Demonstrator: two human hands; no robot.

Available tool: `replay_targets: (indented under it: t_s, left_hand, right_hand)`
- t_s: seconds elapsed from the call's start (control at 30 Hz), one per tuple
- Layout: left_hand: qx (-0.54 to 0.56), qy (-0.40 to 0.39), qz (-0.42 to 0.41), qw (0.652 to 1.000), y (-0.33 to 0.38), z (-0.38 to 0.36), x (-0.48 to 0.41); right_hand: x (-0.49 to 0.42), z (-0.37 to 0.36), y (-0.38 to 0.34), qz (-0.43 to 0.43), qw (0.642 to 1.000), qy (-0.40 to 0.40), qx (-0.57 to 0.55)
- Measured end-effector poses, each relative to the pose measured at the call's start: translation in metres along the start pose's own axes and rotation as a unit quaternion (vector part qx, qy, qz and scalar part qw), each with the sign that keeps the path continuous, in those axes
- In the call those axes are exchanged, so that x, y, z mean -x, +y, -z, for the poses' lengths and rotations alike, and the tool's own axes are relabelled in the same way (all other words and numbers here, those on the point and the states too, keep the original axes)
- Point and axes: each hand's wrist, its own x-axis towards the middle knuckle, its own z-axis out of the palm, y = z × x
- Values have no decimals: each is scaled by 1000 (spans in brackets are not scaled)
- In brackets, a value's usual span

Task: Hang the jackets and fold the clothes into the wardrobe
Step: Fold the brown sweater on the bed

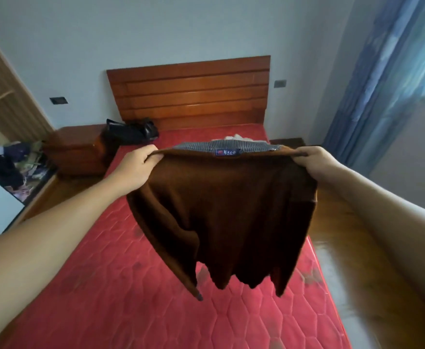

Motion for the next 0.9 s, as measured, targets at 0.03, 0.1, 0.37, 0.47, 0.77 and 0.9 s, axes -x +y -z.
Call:
replay_targets:
  t_s: [0.03, 0.1, 0.37, 0.47, 0.77, 0.9]
  left_hand:
    - [-7, -21, -2, 1000, -9, -2, -2]
    - [-9, -56, -7, 998, -26, -5, -2]
    - [60, -192, 49, 978, -64, -11, -4]
    - [45, -204, 81, 975, -71, -19, -11]
    - [-5, -171, 87, 981, -84, -57, -69]
    - [-50, -19, 22, 998, -76, -48, -130]
  right_hand:
    - [3, -6, 4, -19, 1000, 3, -18]
    - [8, -14, 9, -29, 999, 5, 45]
    - [11, -26, 18, -149, 975, -132, 100]
    - [-4, -26, 26, -196, 967, -157, 47]
    - [-94, -42, 54, -51, 974, -109, 190]
    - [-138, -46, 10, 152, 941, 12, 302]
